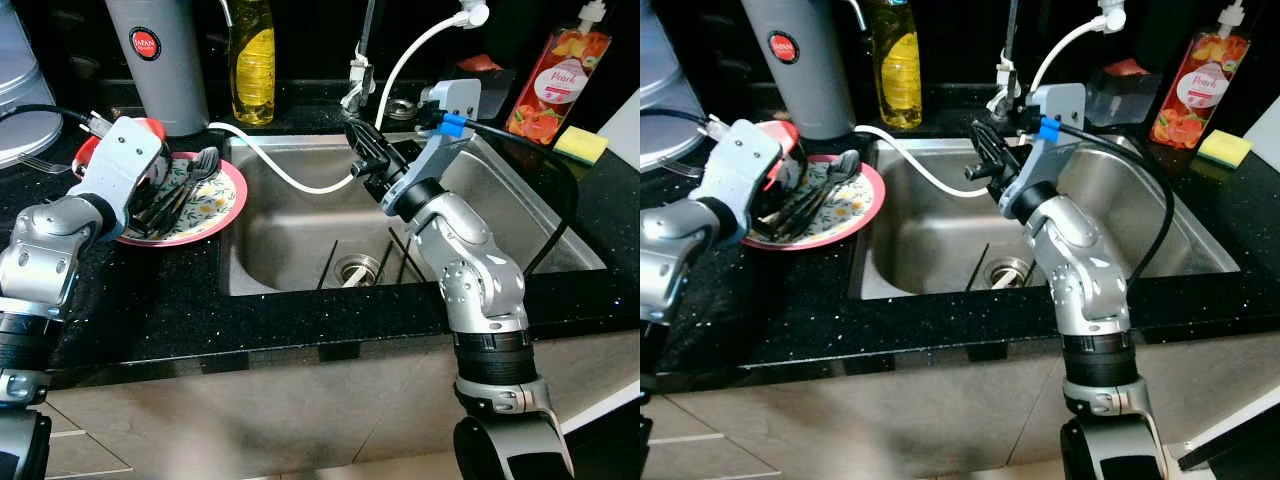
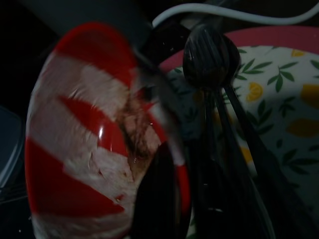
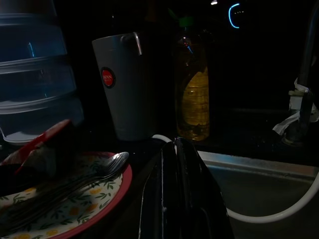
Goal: Kitchen organization
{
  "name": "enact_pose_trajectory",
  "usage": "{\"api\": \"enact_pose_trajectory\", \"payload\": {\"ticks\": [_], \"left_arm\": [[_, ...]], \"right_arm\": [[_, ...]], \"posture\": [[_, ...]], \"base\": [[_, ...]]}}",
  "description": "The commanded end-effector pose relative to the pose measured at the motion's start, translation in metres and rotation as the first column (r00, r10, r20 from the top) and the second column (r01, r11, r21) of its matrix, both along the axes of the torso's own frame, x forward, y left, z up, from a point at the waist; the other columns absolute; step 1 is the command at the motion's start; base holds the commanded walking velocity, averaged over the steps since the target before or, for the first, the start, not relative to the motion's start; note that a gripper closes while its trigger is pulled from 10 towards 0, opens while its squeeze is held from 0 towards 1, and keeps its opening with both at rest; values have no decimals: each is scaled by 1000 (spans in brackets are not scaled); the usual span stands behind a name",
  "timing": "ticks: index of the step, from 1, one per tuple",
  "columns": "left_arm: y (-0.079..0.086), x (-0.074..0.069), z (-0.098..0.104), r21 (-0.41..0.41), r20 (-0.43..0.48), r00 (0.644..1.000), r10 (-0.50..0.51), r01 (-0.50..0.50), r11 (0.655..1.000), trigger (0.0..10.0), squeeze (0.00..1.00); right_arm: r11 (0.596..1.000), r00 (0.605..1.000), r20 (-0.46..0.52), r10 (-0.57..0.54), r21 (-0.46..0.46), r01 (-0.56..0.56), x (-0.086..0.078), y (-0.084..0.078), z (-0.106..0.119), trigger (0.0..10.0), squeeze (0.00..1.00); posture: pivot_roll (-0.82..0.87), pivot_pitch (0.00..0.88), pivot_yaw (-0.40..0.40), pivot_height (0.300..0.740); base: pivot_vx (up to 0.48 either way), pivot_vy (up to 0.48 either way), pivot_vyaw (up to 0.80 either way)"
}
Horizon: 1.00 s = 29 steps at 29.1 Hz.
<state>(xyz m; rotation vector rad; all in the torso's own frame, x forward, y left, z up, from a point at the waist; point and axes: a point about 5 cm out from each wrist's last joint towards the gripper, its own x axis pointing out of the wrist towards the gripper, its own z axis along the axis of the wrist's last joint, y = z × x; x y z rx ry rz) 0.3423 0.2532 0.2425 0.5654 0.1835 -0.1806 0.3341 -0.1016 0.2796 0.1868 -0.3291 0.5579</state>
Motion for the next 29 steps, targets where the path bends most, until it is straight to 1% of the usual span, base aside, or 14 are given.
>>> {"api": "enact_pose_trajectory", "payload": {"ticks": [1, 4, 5, 6, 11, 13, 16, 20, 21, 22, 23, 26, 28, 29], "left_arm": [[-1, 1, 2, 11, 17, 1000, 1, -1, 1000, 0, 0], [0, 1, 9, 42, 54, 998, 9, -11, 999, 0, 0], [1, 1, 11, 67, 73, 997, 20, -25, 997, 706, 0], [2, 1, 13, 83, 84, 996, 27, -34, 996, 10000, 0], [2, 2, 30, 144, 182, 982, 52, -79, 986, 10000, 0], [-4, 2, 47, 179, 253, 967, 30, -77, 981, 10000, 0], [-19, 5, 64, 175, 304, 952, -36, -19, 984, 10000, 0], [-41, 10, 69, 135, 285, 947, -151, 117, 984, 10000, 0], [-41, 10, 69, 135, 285, 947, -151, 117, 984, 10000, 0], [-52, 13, 67, 121, 258, 944, -206, 180, 976, 10000, 0], [-74, 21, 58, 194, 209, 931, -301, 262, 945, 10000, 0], [-84, 23, 54, 215, 182, 922, -341, 301, 929, 10000, 0], [-105, 28, 44, 191, 132, 897, -421, 394, 899, 10000, 0], [-105, 28, 44, 191, 132, 897, -421, 394, 899, 10000, 0]], "right_arm": [[1000, 1000, -10, -10, 1, 10, 1, -1, -4, 10000, 0], [1000, 1000, -9, -8, 4, 8, 2, 0, -4, 10000, 0], [1000, 1000, -10, -7, 5, 7, 2, 0, -4, 10000, 0], [1000, 1000, -9, -7, 5, 7, 3, 0, -4, 10000, 0], [1000, 1000, -10, -7, 3, 7, 3, 0, -4, 10000, 0], [1000, 1000, -9, -8, 3, 8, 3, -1, -4, 10000, 0], [1000, 1000, -7, -8, 4, 8, 4, -1, -3, 10000, 0], [1000, 1000, -1, -13, 6, 13, 4, -1, -2, 10000, 0], [1000, 1000, -1, -13, 6, 13, 4, -1, -2, 10000, 0], [1000, 1000, 2, -16, 8, 16, 5, -1, 0, 10000, 0], [1000, 1000, 9, -24, 13, 24, 5, -3, 2, 10000, 0], [999, 999, 12, -30, 14, 30, 5, -3, 2, 10000, 0], [998, 997, 17, -69, 16, 69, 7, -8, 4, 10000, 0], [998, 997, 17, -69, 16, 69, 7, -8, 4, 10000, 0]], "posture": [[168, 0, -11, 740], [170, 0, -13, 740], [169, 0, -15, 740], [169, 0, -15, 740], [168, 0, -17, 740], [166, 0, -17, 740], [166, 0, -17, 740], [163, 0, -17, 740], [163, 0, -17, 740], [160, 0, -16, 740], [155, 0, -14, 740], [155, 0, -14, 740], [152, 0, -12, 740], [152, 0, -12, 740]], "base": [[0, 0, 0], [0, 0, 0], [0, 0, 0], [0, 0, 0], [0, 0, 0], [0, 0, 0], [0, 0, 0], [0, 0, 0], [0, 0, 0], [0, 0, 0], [0, 0, 0], [0, 0, 0], [0, 0, 0], [0, 0, 0]]}}
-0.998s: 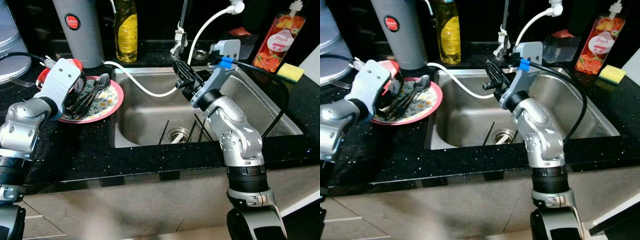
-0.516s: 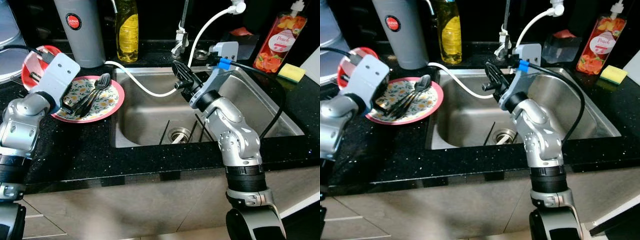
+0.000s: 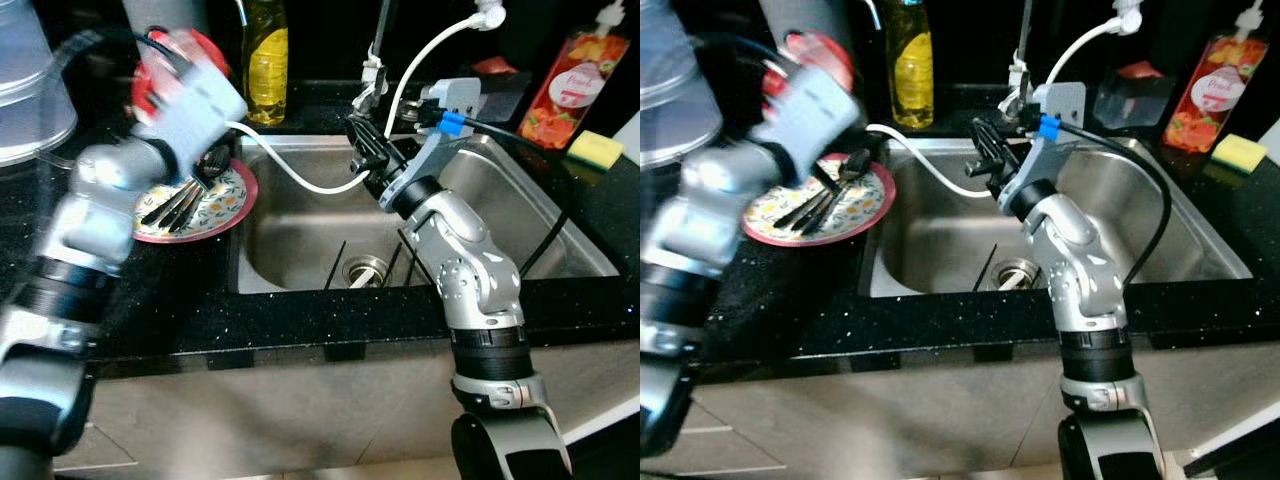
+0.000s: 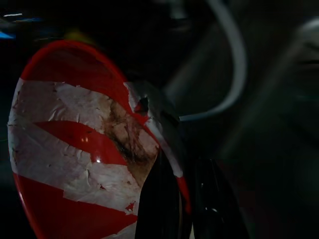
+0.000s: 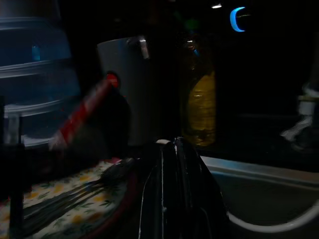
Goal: Kitchen organization
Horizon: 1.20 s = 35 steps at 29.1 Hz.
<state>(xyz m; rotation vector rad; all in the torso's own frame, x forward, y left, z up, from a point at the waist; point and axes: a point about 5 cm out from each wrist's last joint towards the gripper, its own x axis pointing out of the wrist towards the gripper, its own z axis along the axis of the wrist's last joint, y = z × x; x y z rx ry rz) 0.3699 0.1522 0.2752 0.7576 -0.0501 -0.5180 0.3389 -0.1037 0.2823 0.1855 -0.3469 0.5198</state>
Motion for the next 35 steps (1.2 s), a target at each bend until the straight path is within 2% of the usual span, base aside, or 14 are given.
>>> {"api": "enact_pose_trajectory", "payload": {"ticks": [1, 2, 3, 4, 8, 9, 11, 16, 17, 18, 20, 28, 29, 35], "left_arm": [[-15, 3, 6, -30, -7, 997, -76, 76, 997, 10000, 0], [-29, 6, -1, -51, -56, 990, -130, 128, 990, 10000, 0], [-29, 6, -1, -51, -56, 990, -130, 128, 990, 10000, 0], [-48, 7, -12, -56, -112, 972, -205, 200, 978, 10000, 0], [-68, 3, -30, -43, -186, 932, -312, 309, 950, 10000, 0], [-68, 3, -30, -43, -186, 932, -312, 309, 950, 10000, 0], [-81, -3, -42, -42, -238, 887, -396, 398, 916, 10000, 0], [-85, -7, -55, -29, -300, 851, -430, 443, 896, 10000, 20], [-83, -7, -64, -73, -343, 840, -420, 422, 904, 10000, 820], [-82, -6, -66, -86, -352, 839, -415, 413, 907, 10000, 965], [-81, -7, -69, -142, -358, 832, -423, 399, 906, 10000, 1000], [-82, -16, -61, -238, -296, 829, -474, 417, 877, 10000, 1000], [-81, -15, -51, -265, -246, 849, -467, 404, 875, 10000, 0], [-69, -8, 0, -434, -69, 948, -312, 253, 865, 10000, 0]], "right_arm": [[997, 997, 11, -71, -4, 71, 4, -10, 3, 10000, 0], [990, 990, 11, -140, -16, 140, 8, -19, 4, 10000, 0], [990, 990, 11, -140, -16, 140, 8, -19, 4, 10000, 0], [966, 967, 9, -254, -38, 254, 14, -35, 5, 10000, 0], [925, 927, -14, -375, -65, 374, 19, -53, 1, 10000, 0], [925, 927, -14, -375, -65, 374, 19, -53, 1, 10000, 0], [896, 899, -35, -438, -102, 432, 21, -62, -6, 10000, 0], [892, 903, -45, -428, -183, 413, 22, -59, -17, 10000, 0], [885, 917, -29, -399, -273, 377, 21, -52, -25, 10000, 0], [882, 920, -21, -392, -294, 369, 20, -50, -27, 10000, 0], [871, 919, 3, -394, -318, 375, 20, -48, -29, 10000, 0], [838, 906, 79, -415, -354, 415, 20, -45, -25, 10000, 0], [839, 906, 93, -412, -349, 418, 19, -44, -23, 10000, 0], [870, 915, 108, -388, -284, 403, 15, -42, -16, 10000, 0]], "posture": [[150, 0, -10, 740], [140, 0, -3, 740], [140, 0, -3, 740], [138, 0, 0, 740], [131, 0, 3, 740], [131, 0, 3, 740], [130, 0, 4, 740], [126, 0, 13, 740], [128, 0, 12, 740], [128, 0, 12, 740], [133, 0, 13, 740], [139, 0, 13, 740], [137, 0, 14, 740], [139, 0, 16, 740]], "base": [[0, 0, 0], [0, 0, 0], [0, 0, 0], [0, 0, 0], [0, 0, 0], [0, 0, 0], [0, 0, 0], [0, 0, 0], [0, 0, 0], [0, 0, 0], [0, 0, 0], [0, 0, 0], [0, 0, 0], [0, 0, 0]]}}
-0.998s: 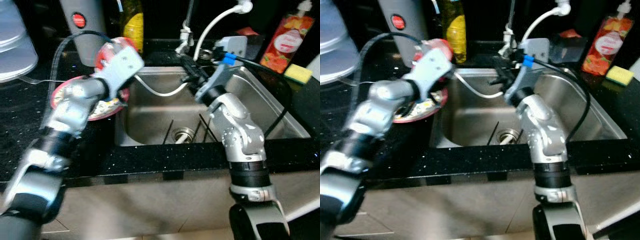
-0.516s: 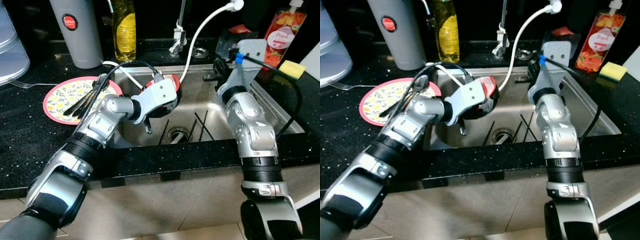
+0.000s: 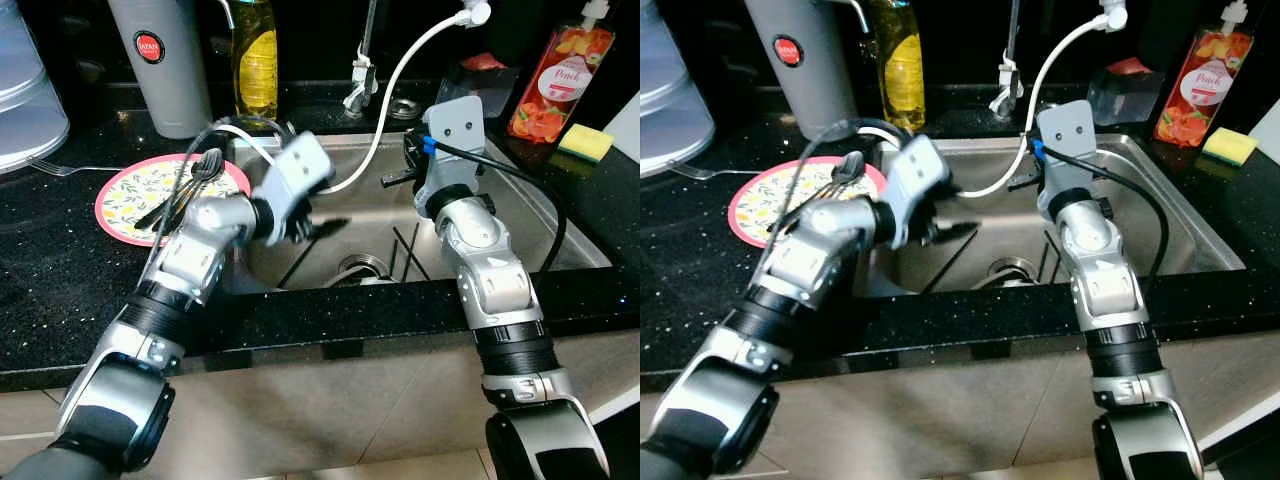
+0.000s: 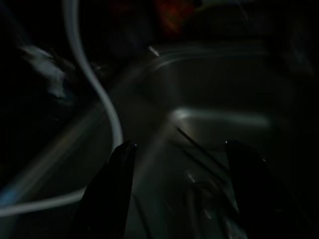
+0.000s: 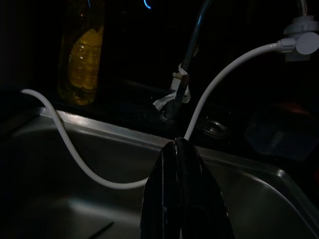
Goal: Kitchen organization
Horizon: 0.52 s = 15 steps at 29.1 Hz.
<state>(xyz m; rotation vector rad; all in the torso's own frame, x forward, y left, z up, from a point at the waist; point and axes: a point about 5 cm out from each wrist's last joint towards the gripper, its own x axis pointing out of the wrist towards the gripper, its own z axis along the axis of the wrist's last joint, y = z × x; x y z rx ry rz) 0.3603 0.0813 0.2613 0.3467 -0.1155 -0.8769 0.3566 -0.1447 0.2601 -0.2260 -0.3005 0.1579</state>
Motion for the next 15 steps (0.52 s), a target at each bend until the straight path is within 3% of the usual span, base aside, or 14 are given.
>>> {"api": "enact_pose_trajectory", "payload": {"ticks": [1, 2, 3, 5, 9, 11, 12, 13, 15], "left_arm": [[2, 1, 14, -70, 7, 998, 60, -60, 996, 10000, 0], [6, 4, 23, -98, 1, 988, 151, -151, 984, 10000, 0], [6, 4, 23, -98, 1, 988, 151, -151, 984, 10000, 0], [20, 6, 37, -46, 67, 929, 365, -362, 931, 10000, 0], [34, -2, 48, -77, 119, 897, 425, -419, 905, 10000, 0], [50, -9, 50, -41, 101, 902, 420, -418, 908, 10000, 0], [50, -9, 50, -41, 101, 902, 420, -418, 908, 10000, 0], [62, -10, 50, -13, 80, 896, 437, -438, 899, 10000, 0], [91, -10, 51, -4, 44, 846, 531, -532, 847, 10000, 0]], "right_arm": [[999, 999, 32, 14, 32, -15, -3, -1, 6, 10000, 0], [999, 999, 36, 21, 43, -23, -4, 0, 7, 10000, 0], [999, 999, 36, 21, 43, -23, -4, 0, 7, 10000, 0], [997, 998, 41, 37, 60, -39, -5, 3, 7, 10000, 0], [996, 998, 50, 48, 66, -51, -6, 4, 8, 10000, 0], [995, 997, 57, 59, 74, -63, -7, 5, 9, 10000, 0], [995, 997, 57, 59, 74, -63, -7, 5, 9, 10000, 0], [994, 996, 59, 67, 83, -71, -7, 6, 10, 10000, 0], [991, 993, 69, 93, 92, -99, -8, 8, 12, 10000, 0]], "posture": [[139, 0, 16, 740], [139, 0, 15, 740], [139, 0, 15, 740], [141, 0, 13, 740], [144, 0, 13, 740], [147, 0, 11, 740], [147, 0, 11, 740], [153, 0, 9, 740], [159, 0, 6, 740]], "base": [[0, 0, 0], [0, 0, 0], [0, 0, 0], [0, 0, 0], [0, 0, 0], [0, 0, 0], [0, 0, 0], [0, 0, 0], [0, 0, 0]]}}
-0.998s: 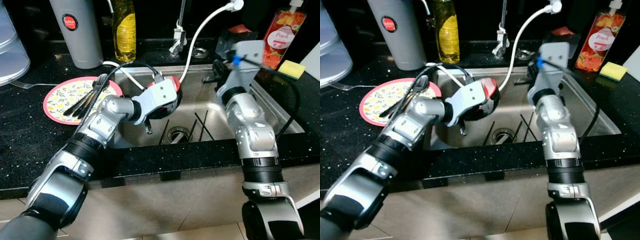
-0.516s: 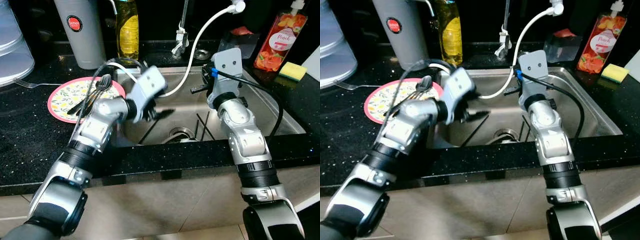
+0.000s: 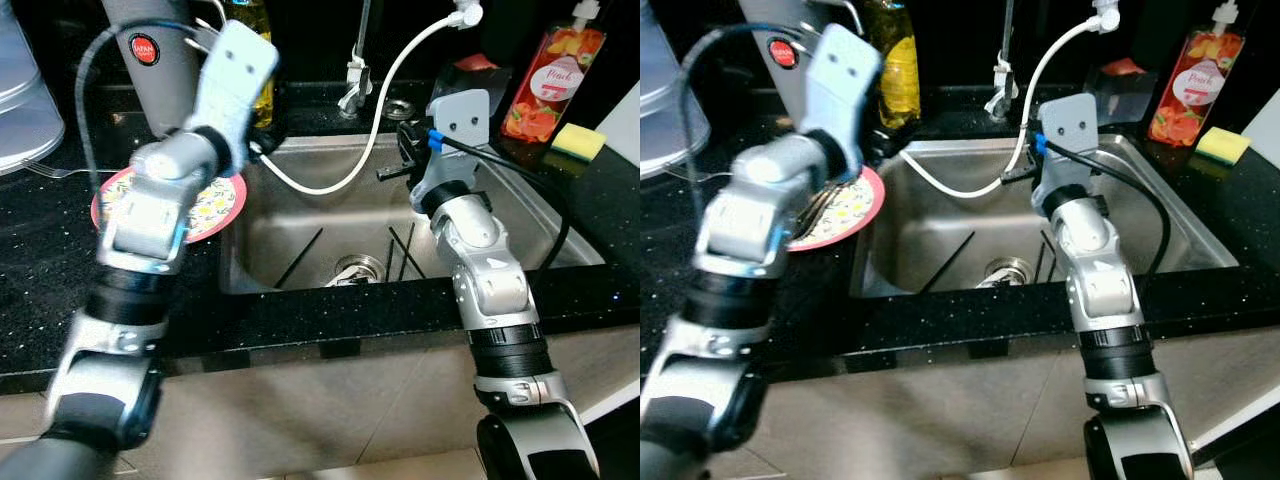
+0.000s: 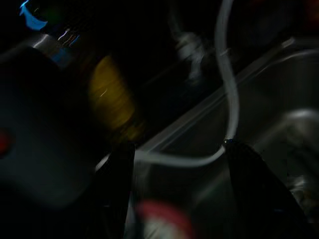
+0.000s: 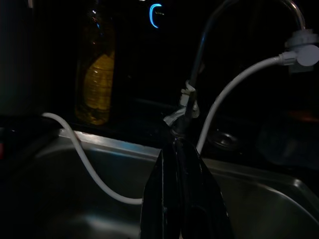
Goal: Kitchen organization
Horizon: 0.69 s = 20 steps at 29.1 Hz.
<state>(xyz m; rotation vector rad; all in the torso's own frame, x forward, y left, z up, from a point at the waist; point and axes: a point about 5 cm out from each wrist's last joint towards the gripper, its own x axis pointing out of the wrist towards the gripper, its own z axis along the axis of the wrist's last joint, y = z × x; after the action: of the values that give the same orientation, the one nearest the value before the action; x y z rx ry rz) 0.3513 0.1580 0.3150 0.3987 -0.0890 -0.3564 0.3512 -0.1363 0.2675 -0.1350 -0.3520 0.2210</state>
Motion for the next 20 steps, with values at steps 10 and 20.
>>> {"api": "enact_pose_trajectory", "payload": {"ticks": [10, 20], "left_arm": [[53, -5, -22, 5, -204, 956, 212, -215, 977, 10000, 0], [49, 15, -68, -30, -415, 884, 215, -249, 968, 10000, 0]], "right_arm": [[985, 985, 57, 165, 40, -168, -12, 14, 11, 10000, 0], [944, 943, -46, 330, 0, -330, -19, 42, -8, 10000, 0]], "posture": [[170, 0, 0, 740], [164, 6, -5, 740]], "base": [[0, 0, 0], [0, 0, 0]]}}
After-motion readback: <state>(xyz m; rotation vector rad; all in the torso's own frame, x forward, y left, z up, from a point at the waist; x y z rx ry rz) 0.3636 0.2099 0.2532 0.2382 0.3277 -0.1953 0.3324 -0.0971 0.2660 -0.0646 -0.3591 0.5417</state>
